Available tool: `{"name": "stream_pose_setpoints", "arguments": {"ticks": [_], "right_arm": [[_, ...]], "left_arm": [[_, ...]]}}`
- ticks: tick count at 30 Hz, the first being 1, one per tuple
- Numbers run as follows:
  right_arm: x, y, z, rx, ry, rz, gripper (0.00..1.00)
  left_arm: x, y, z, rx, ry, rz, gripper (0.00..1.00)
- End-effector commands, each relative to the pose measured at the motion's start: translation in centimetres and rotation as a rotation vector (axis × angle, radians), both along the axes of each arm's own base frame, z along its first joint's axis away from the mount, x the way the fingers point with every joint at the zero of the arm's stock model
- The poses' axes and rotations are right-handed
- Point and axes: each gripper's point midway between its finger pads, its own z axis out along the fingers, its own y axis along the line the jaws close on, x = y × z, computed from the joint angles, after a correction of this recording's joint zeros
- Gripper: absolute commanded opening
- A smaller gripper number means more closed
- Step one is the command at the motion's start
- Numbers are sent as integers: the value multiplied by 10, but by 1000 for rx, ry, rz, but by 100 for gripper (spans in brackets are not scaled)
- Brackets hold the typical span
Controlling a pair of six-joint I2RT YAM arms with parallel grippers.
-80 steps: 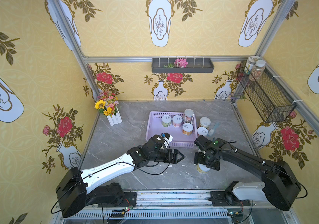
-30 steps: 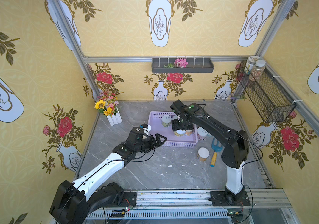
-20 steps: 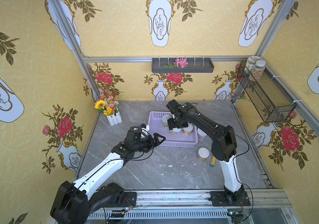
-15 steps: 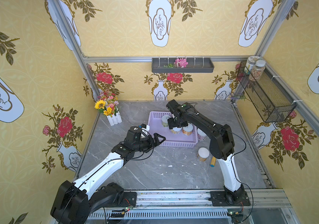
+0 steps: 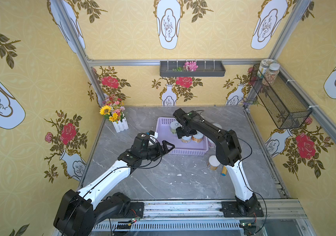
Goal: Put the canned food in the basket
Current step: Place the canned food in the basket.
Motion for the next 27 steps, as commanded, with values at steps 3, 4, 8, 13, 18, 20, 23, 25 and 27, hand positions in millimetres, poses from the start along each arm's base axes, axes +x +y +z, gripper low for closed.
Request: {"name": "stream_pose_setpoints", "arguments": {"ticks": [3, 4, 8, 13, 18, 20, 23, 25, 27], "right_arm": [[17, -6, 1, -36, -71, -11, 83], [17, -6, 0, -34, -72, -12, 85], [19, -3, 4, -16, -75, -7, 94], [15, 1, 26, 35, -84, -8, 98], [-6, 7, 68, 125, -126, 11, 99], [-19, 4, 82, 174, -129, 5, 100], [-37, -8, 94, 206, -144, -14, 100], [-49, -24, 100, 207, -148, -45, 99], [-61, -42, 100, 205, -144, -90, 99]], "left_arm": [[-1, 1, -2, 10, -5, -7, 100], [-1, 1, -2, 13, -5, -5, 100], [-1, 3, -4, 23, -3, 1, 100], [3, 6, -7, 67, -6, 13, 100], [11, 7, -8, 184, -43, 3, 100], [14, 2, -5, 208, -62, -8, 100], [17, -10, -3, 222, -89, -30, 100], [18, -21, -1, 226, -107, -47, 100], [18, -33, -1, 223, -126, -73, 100]]}}
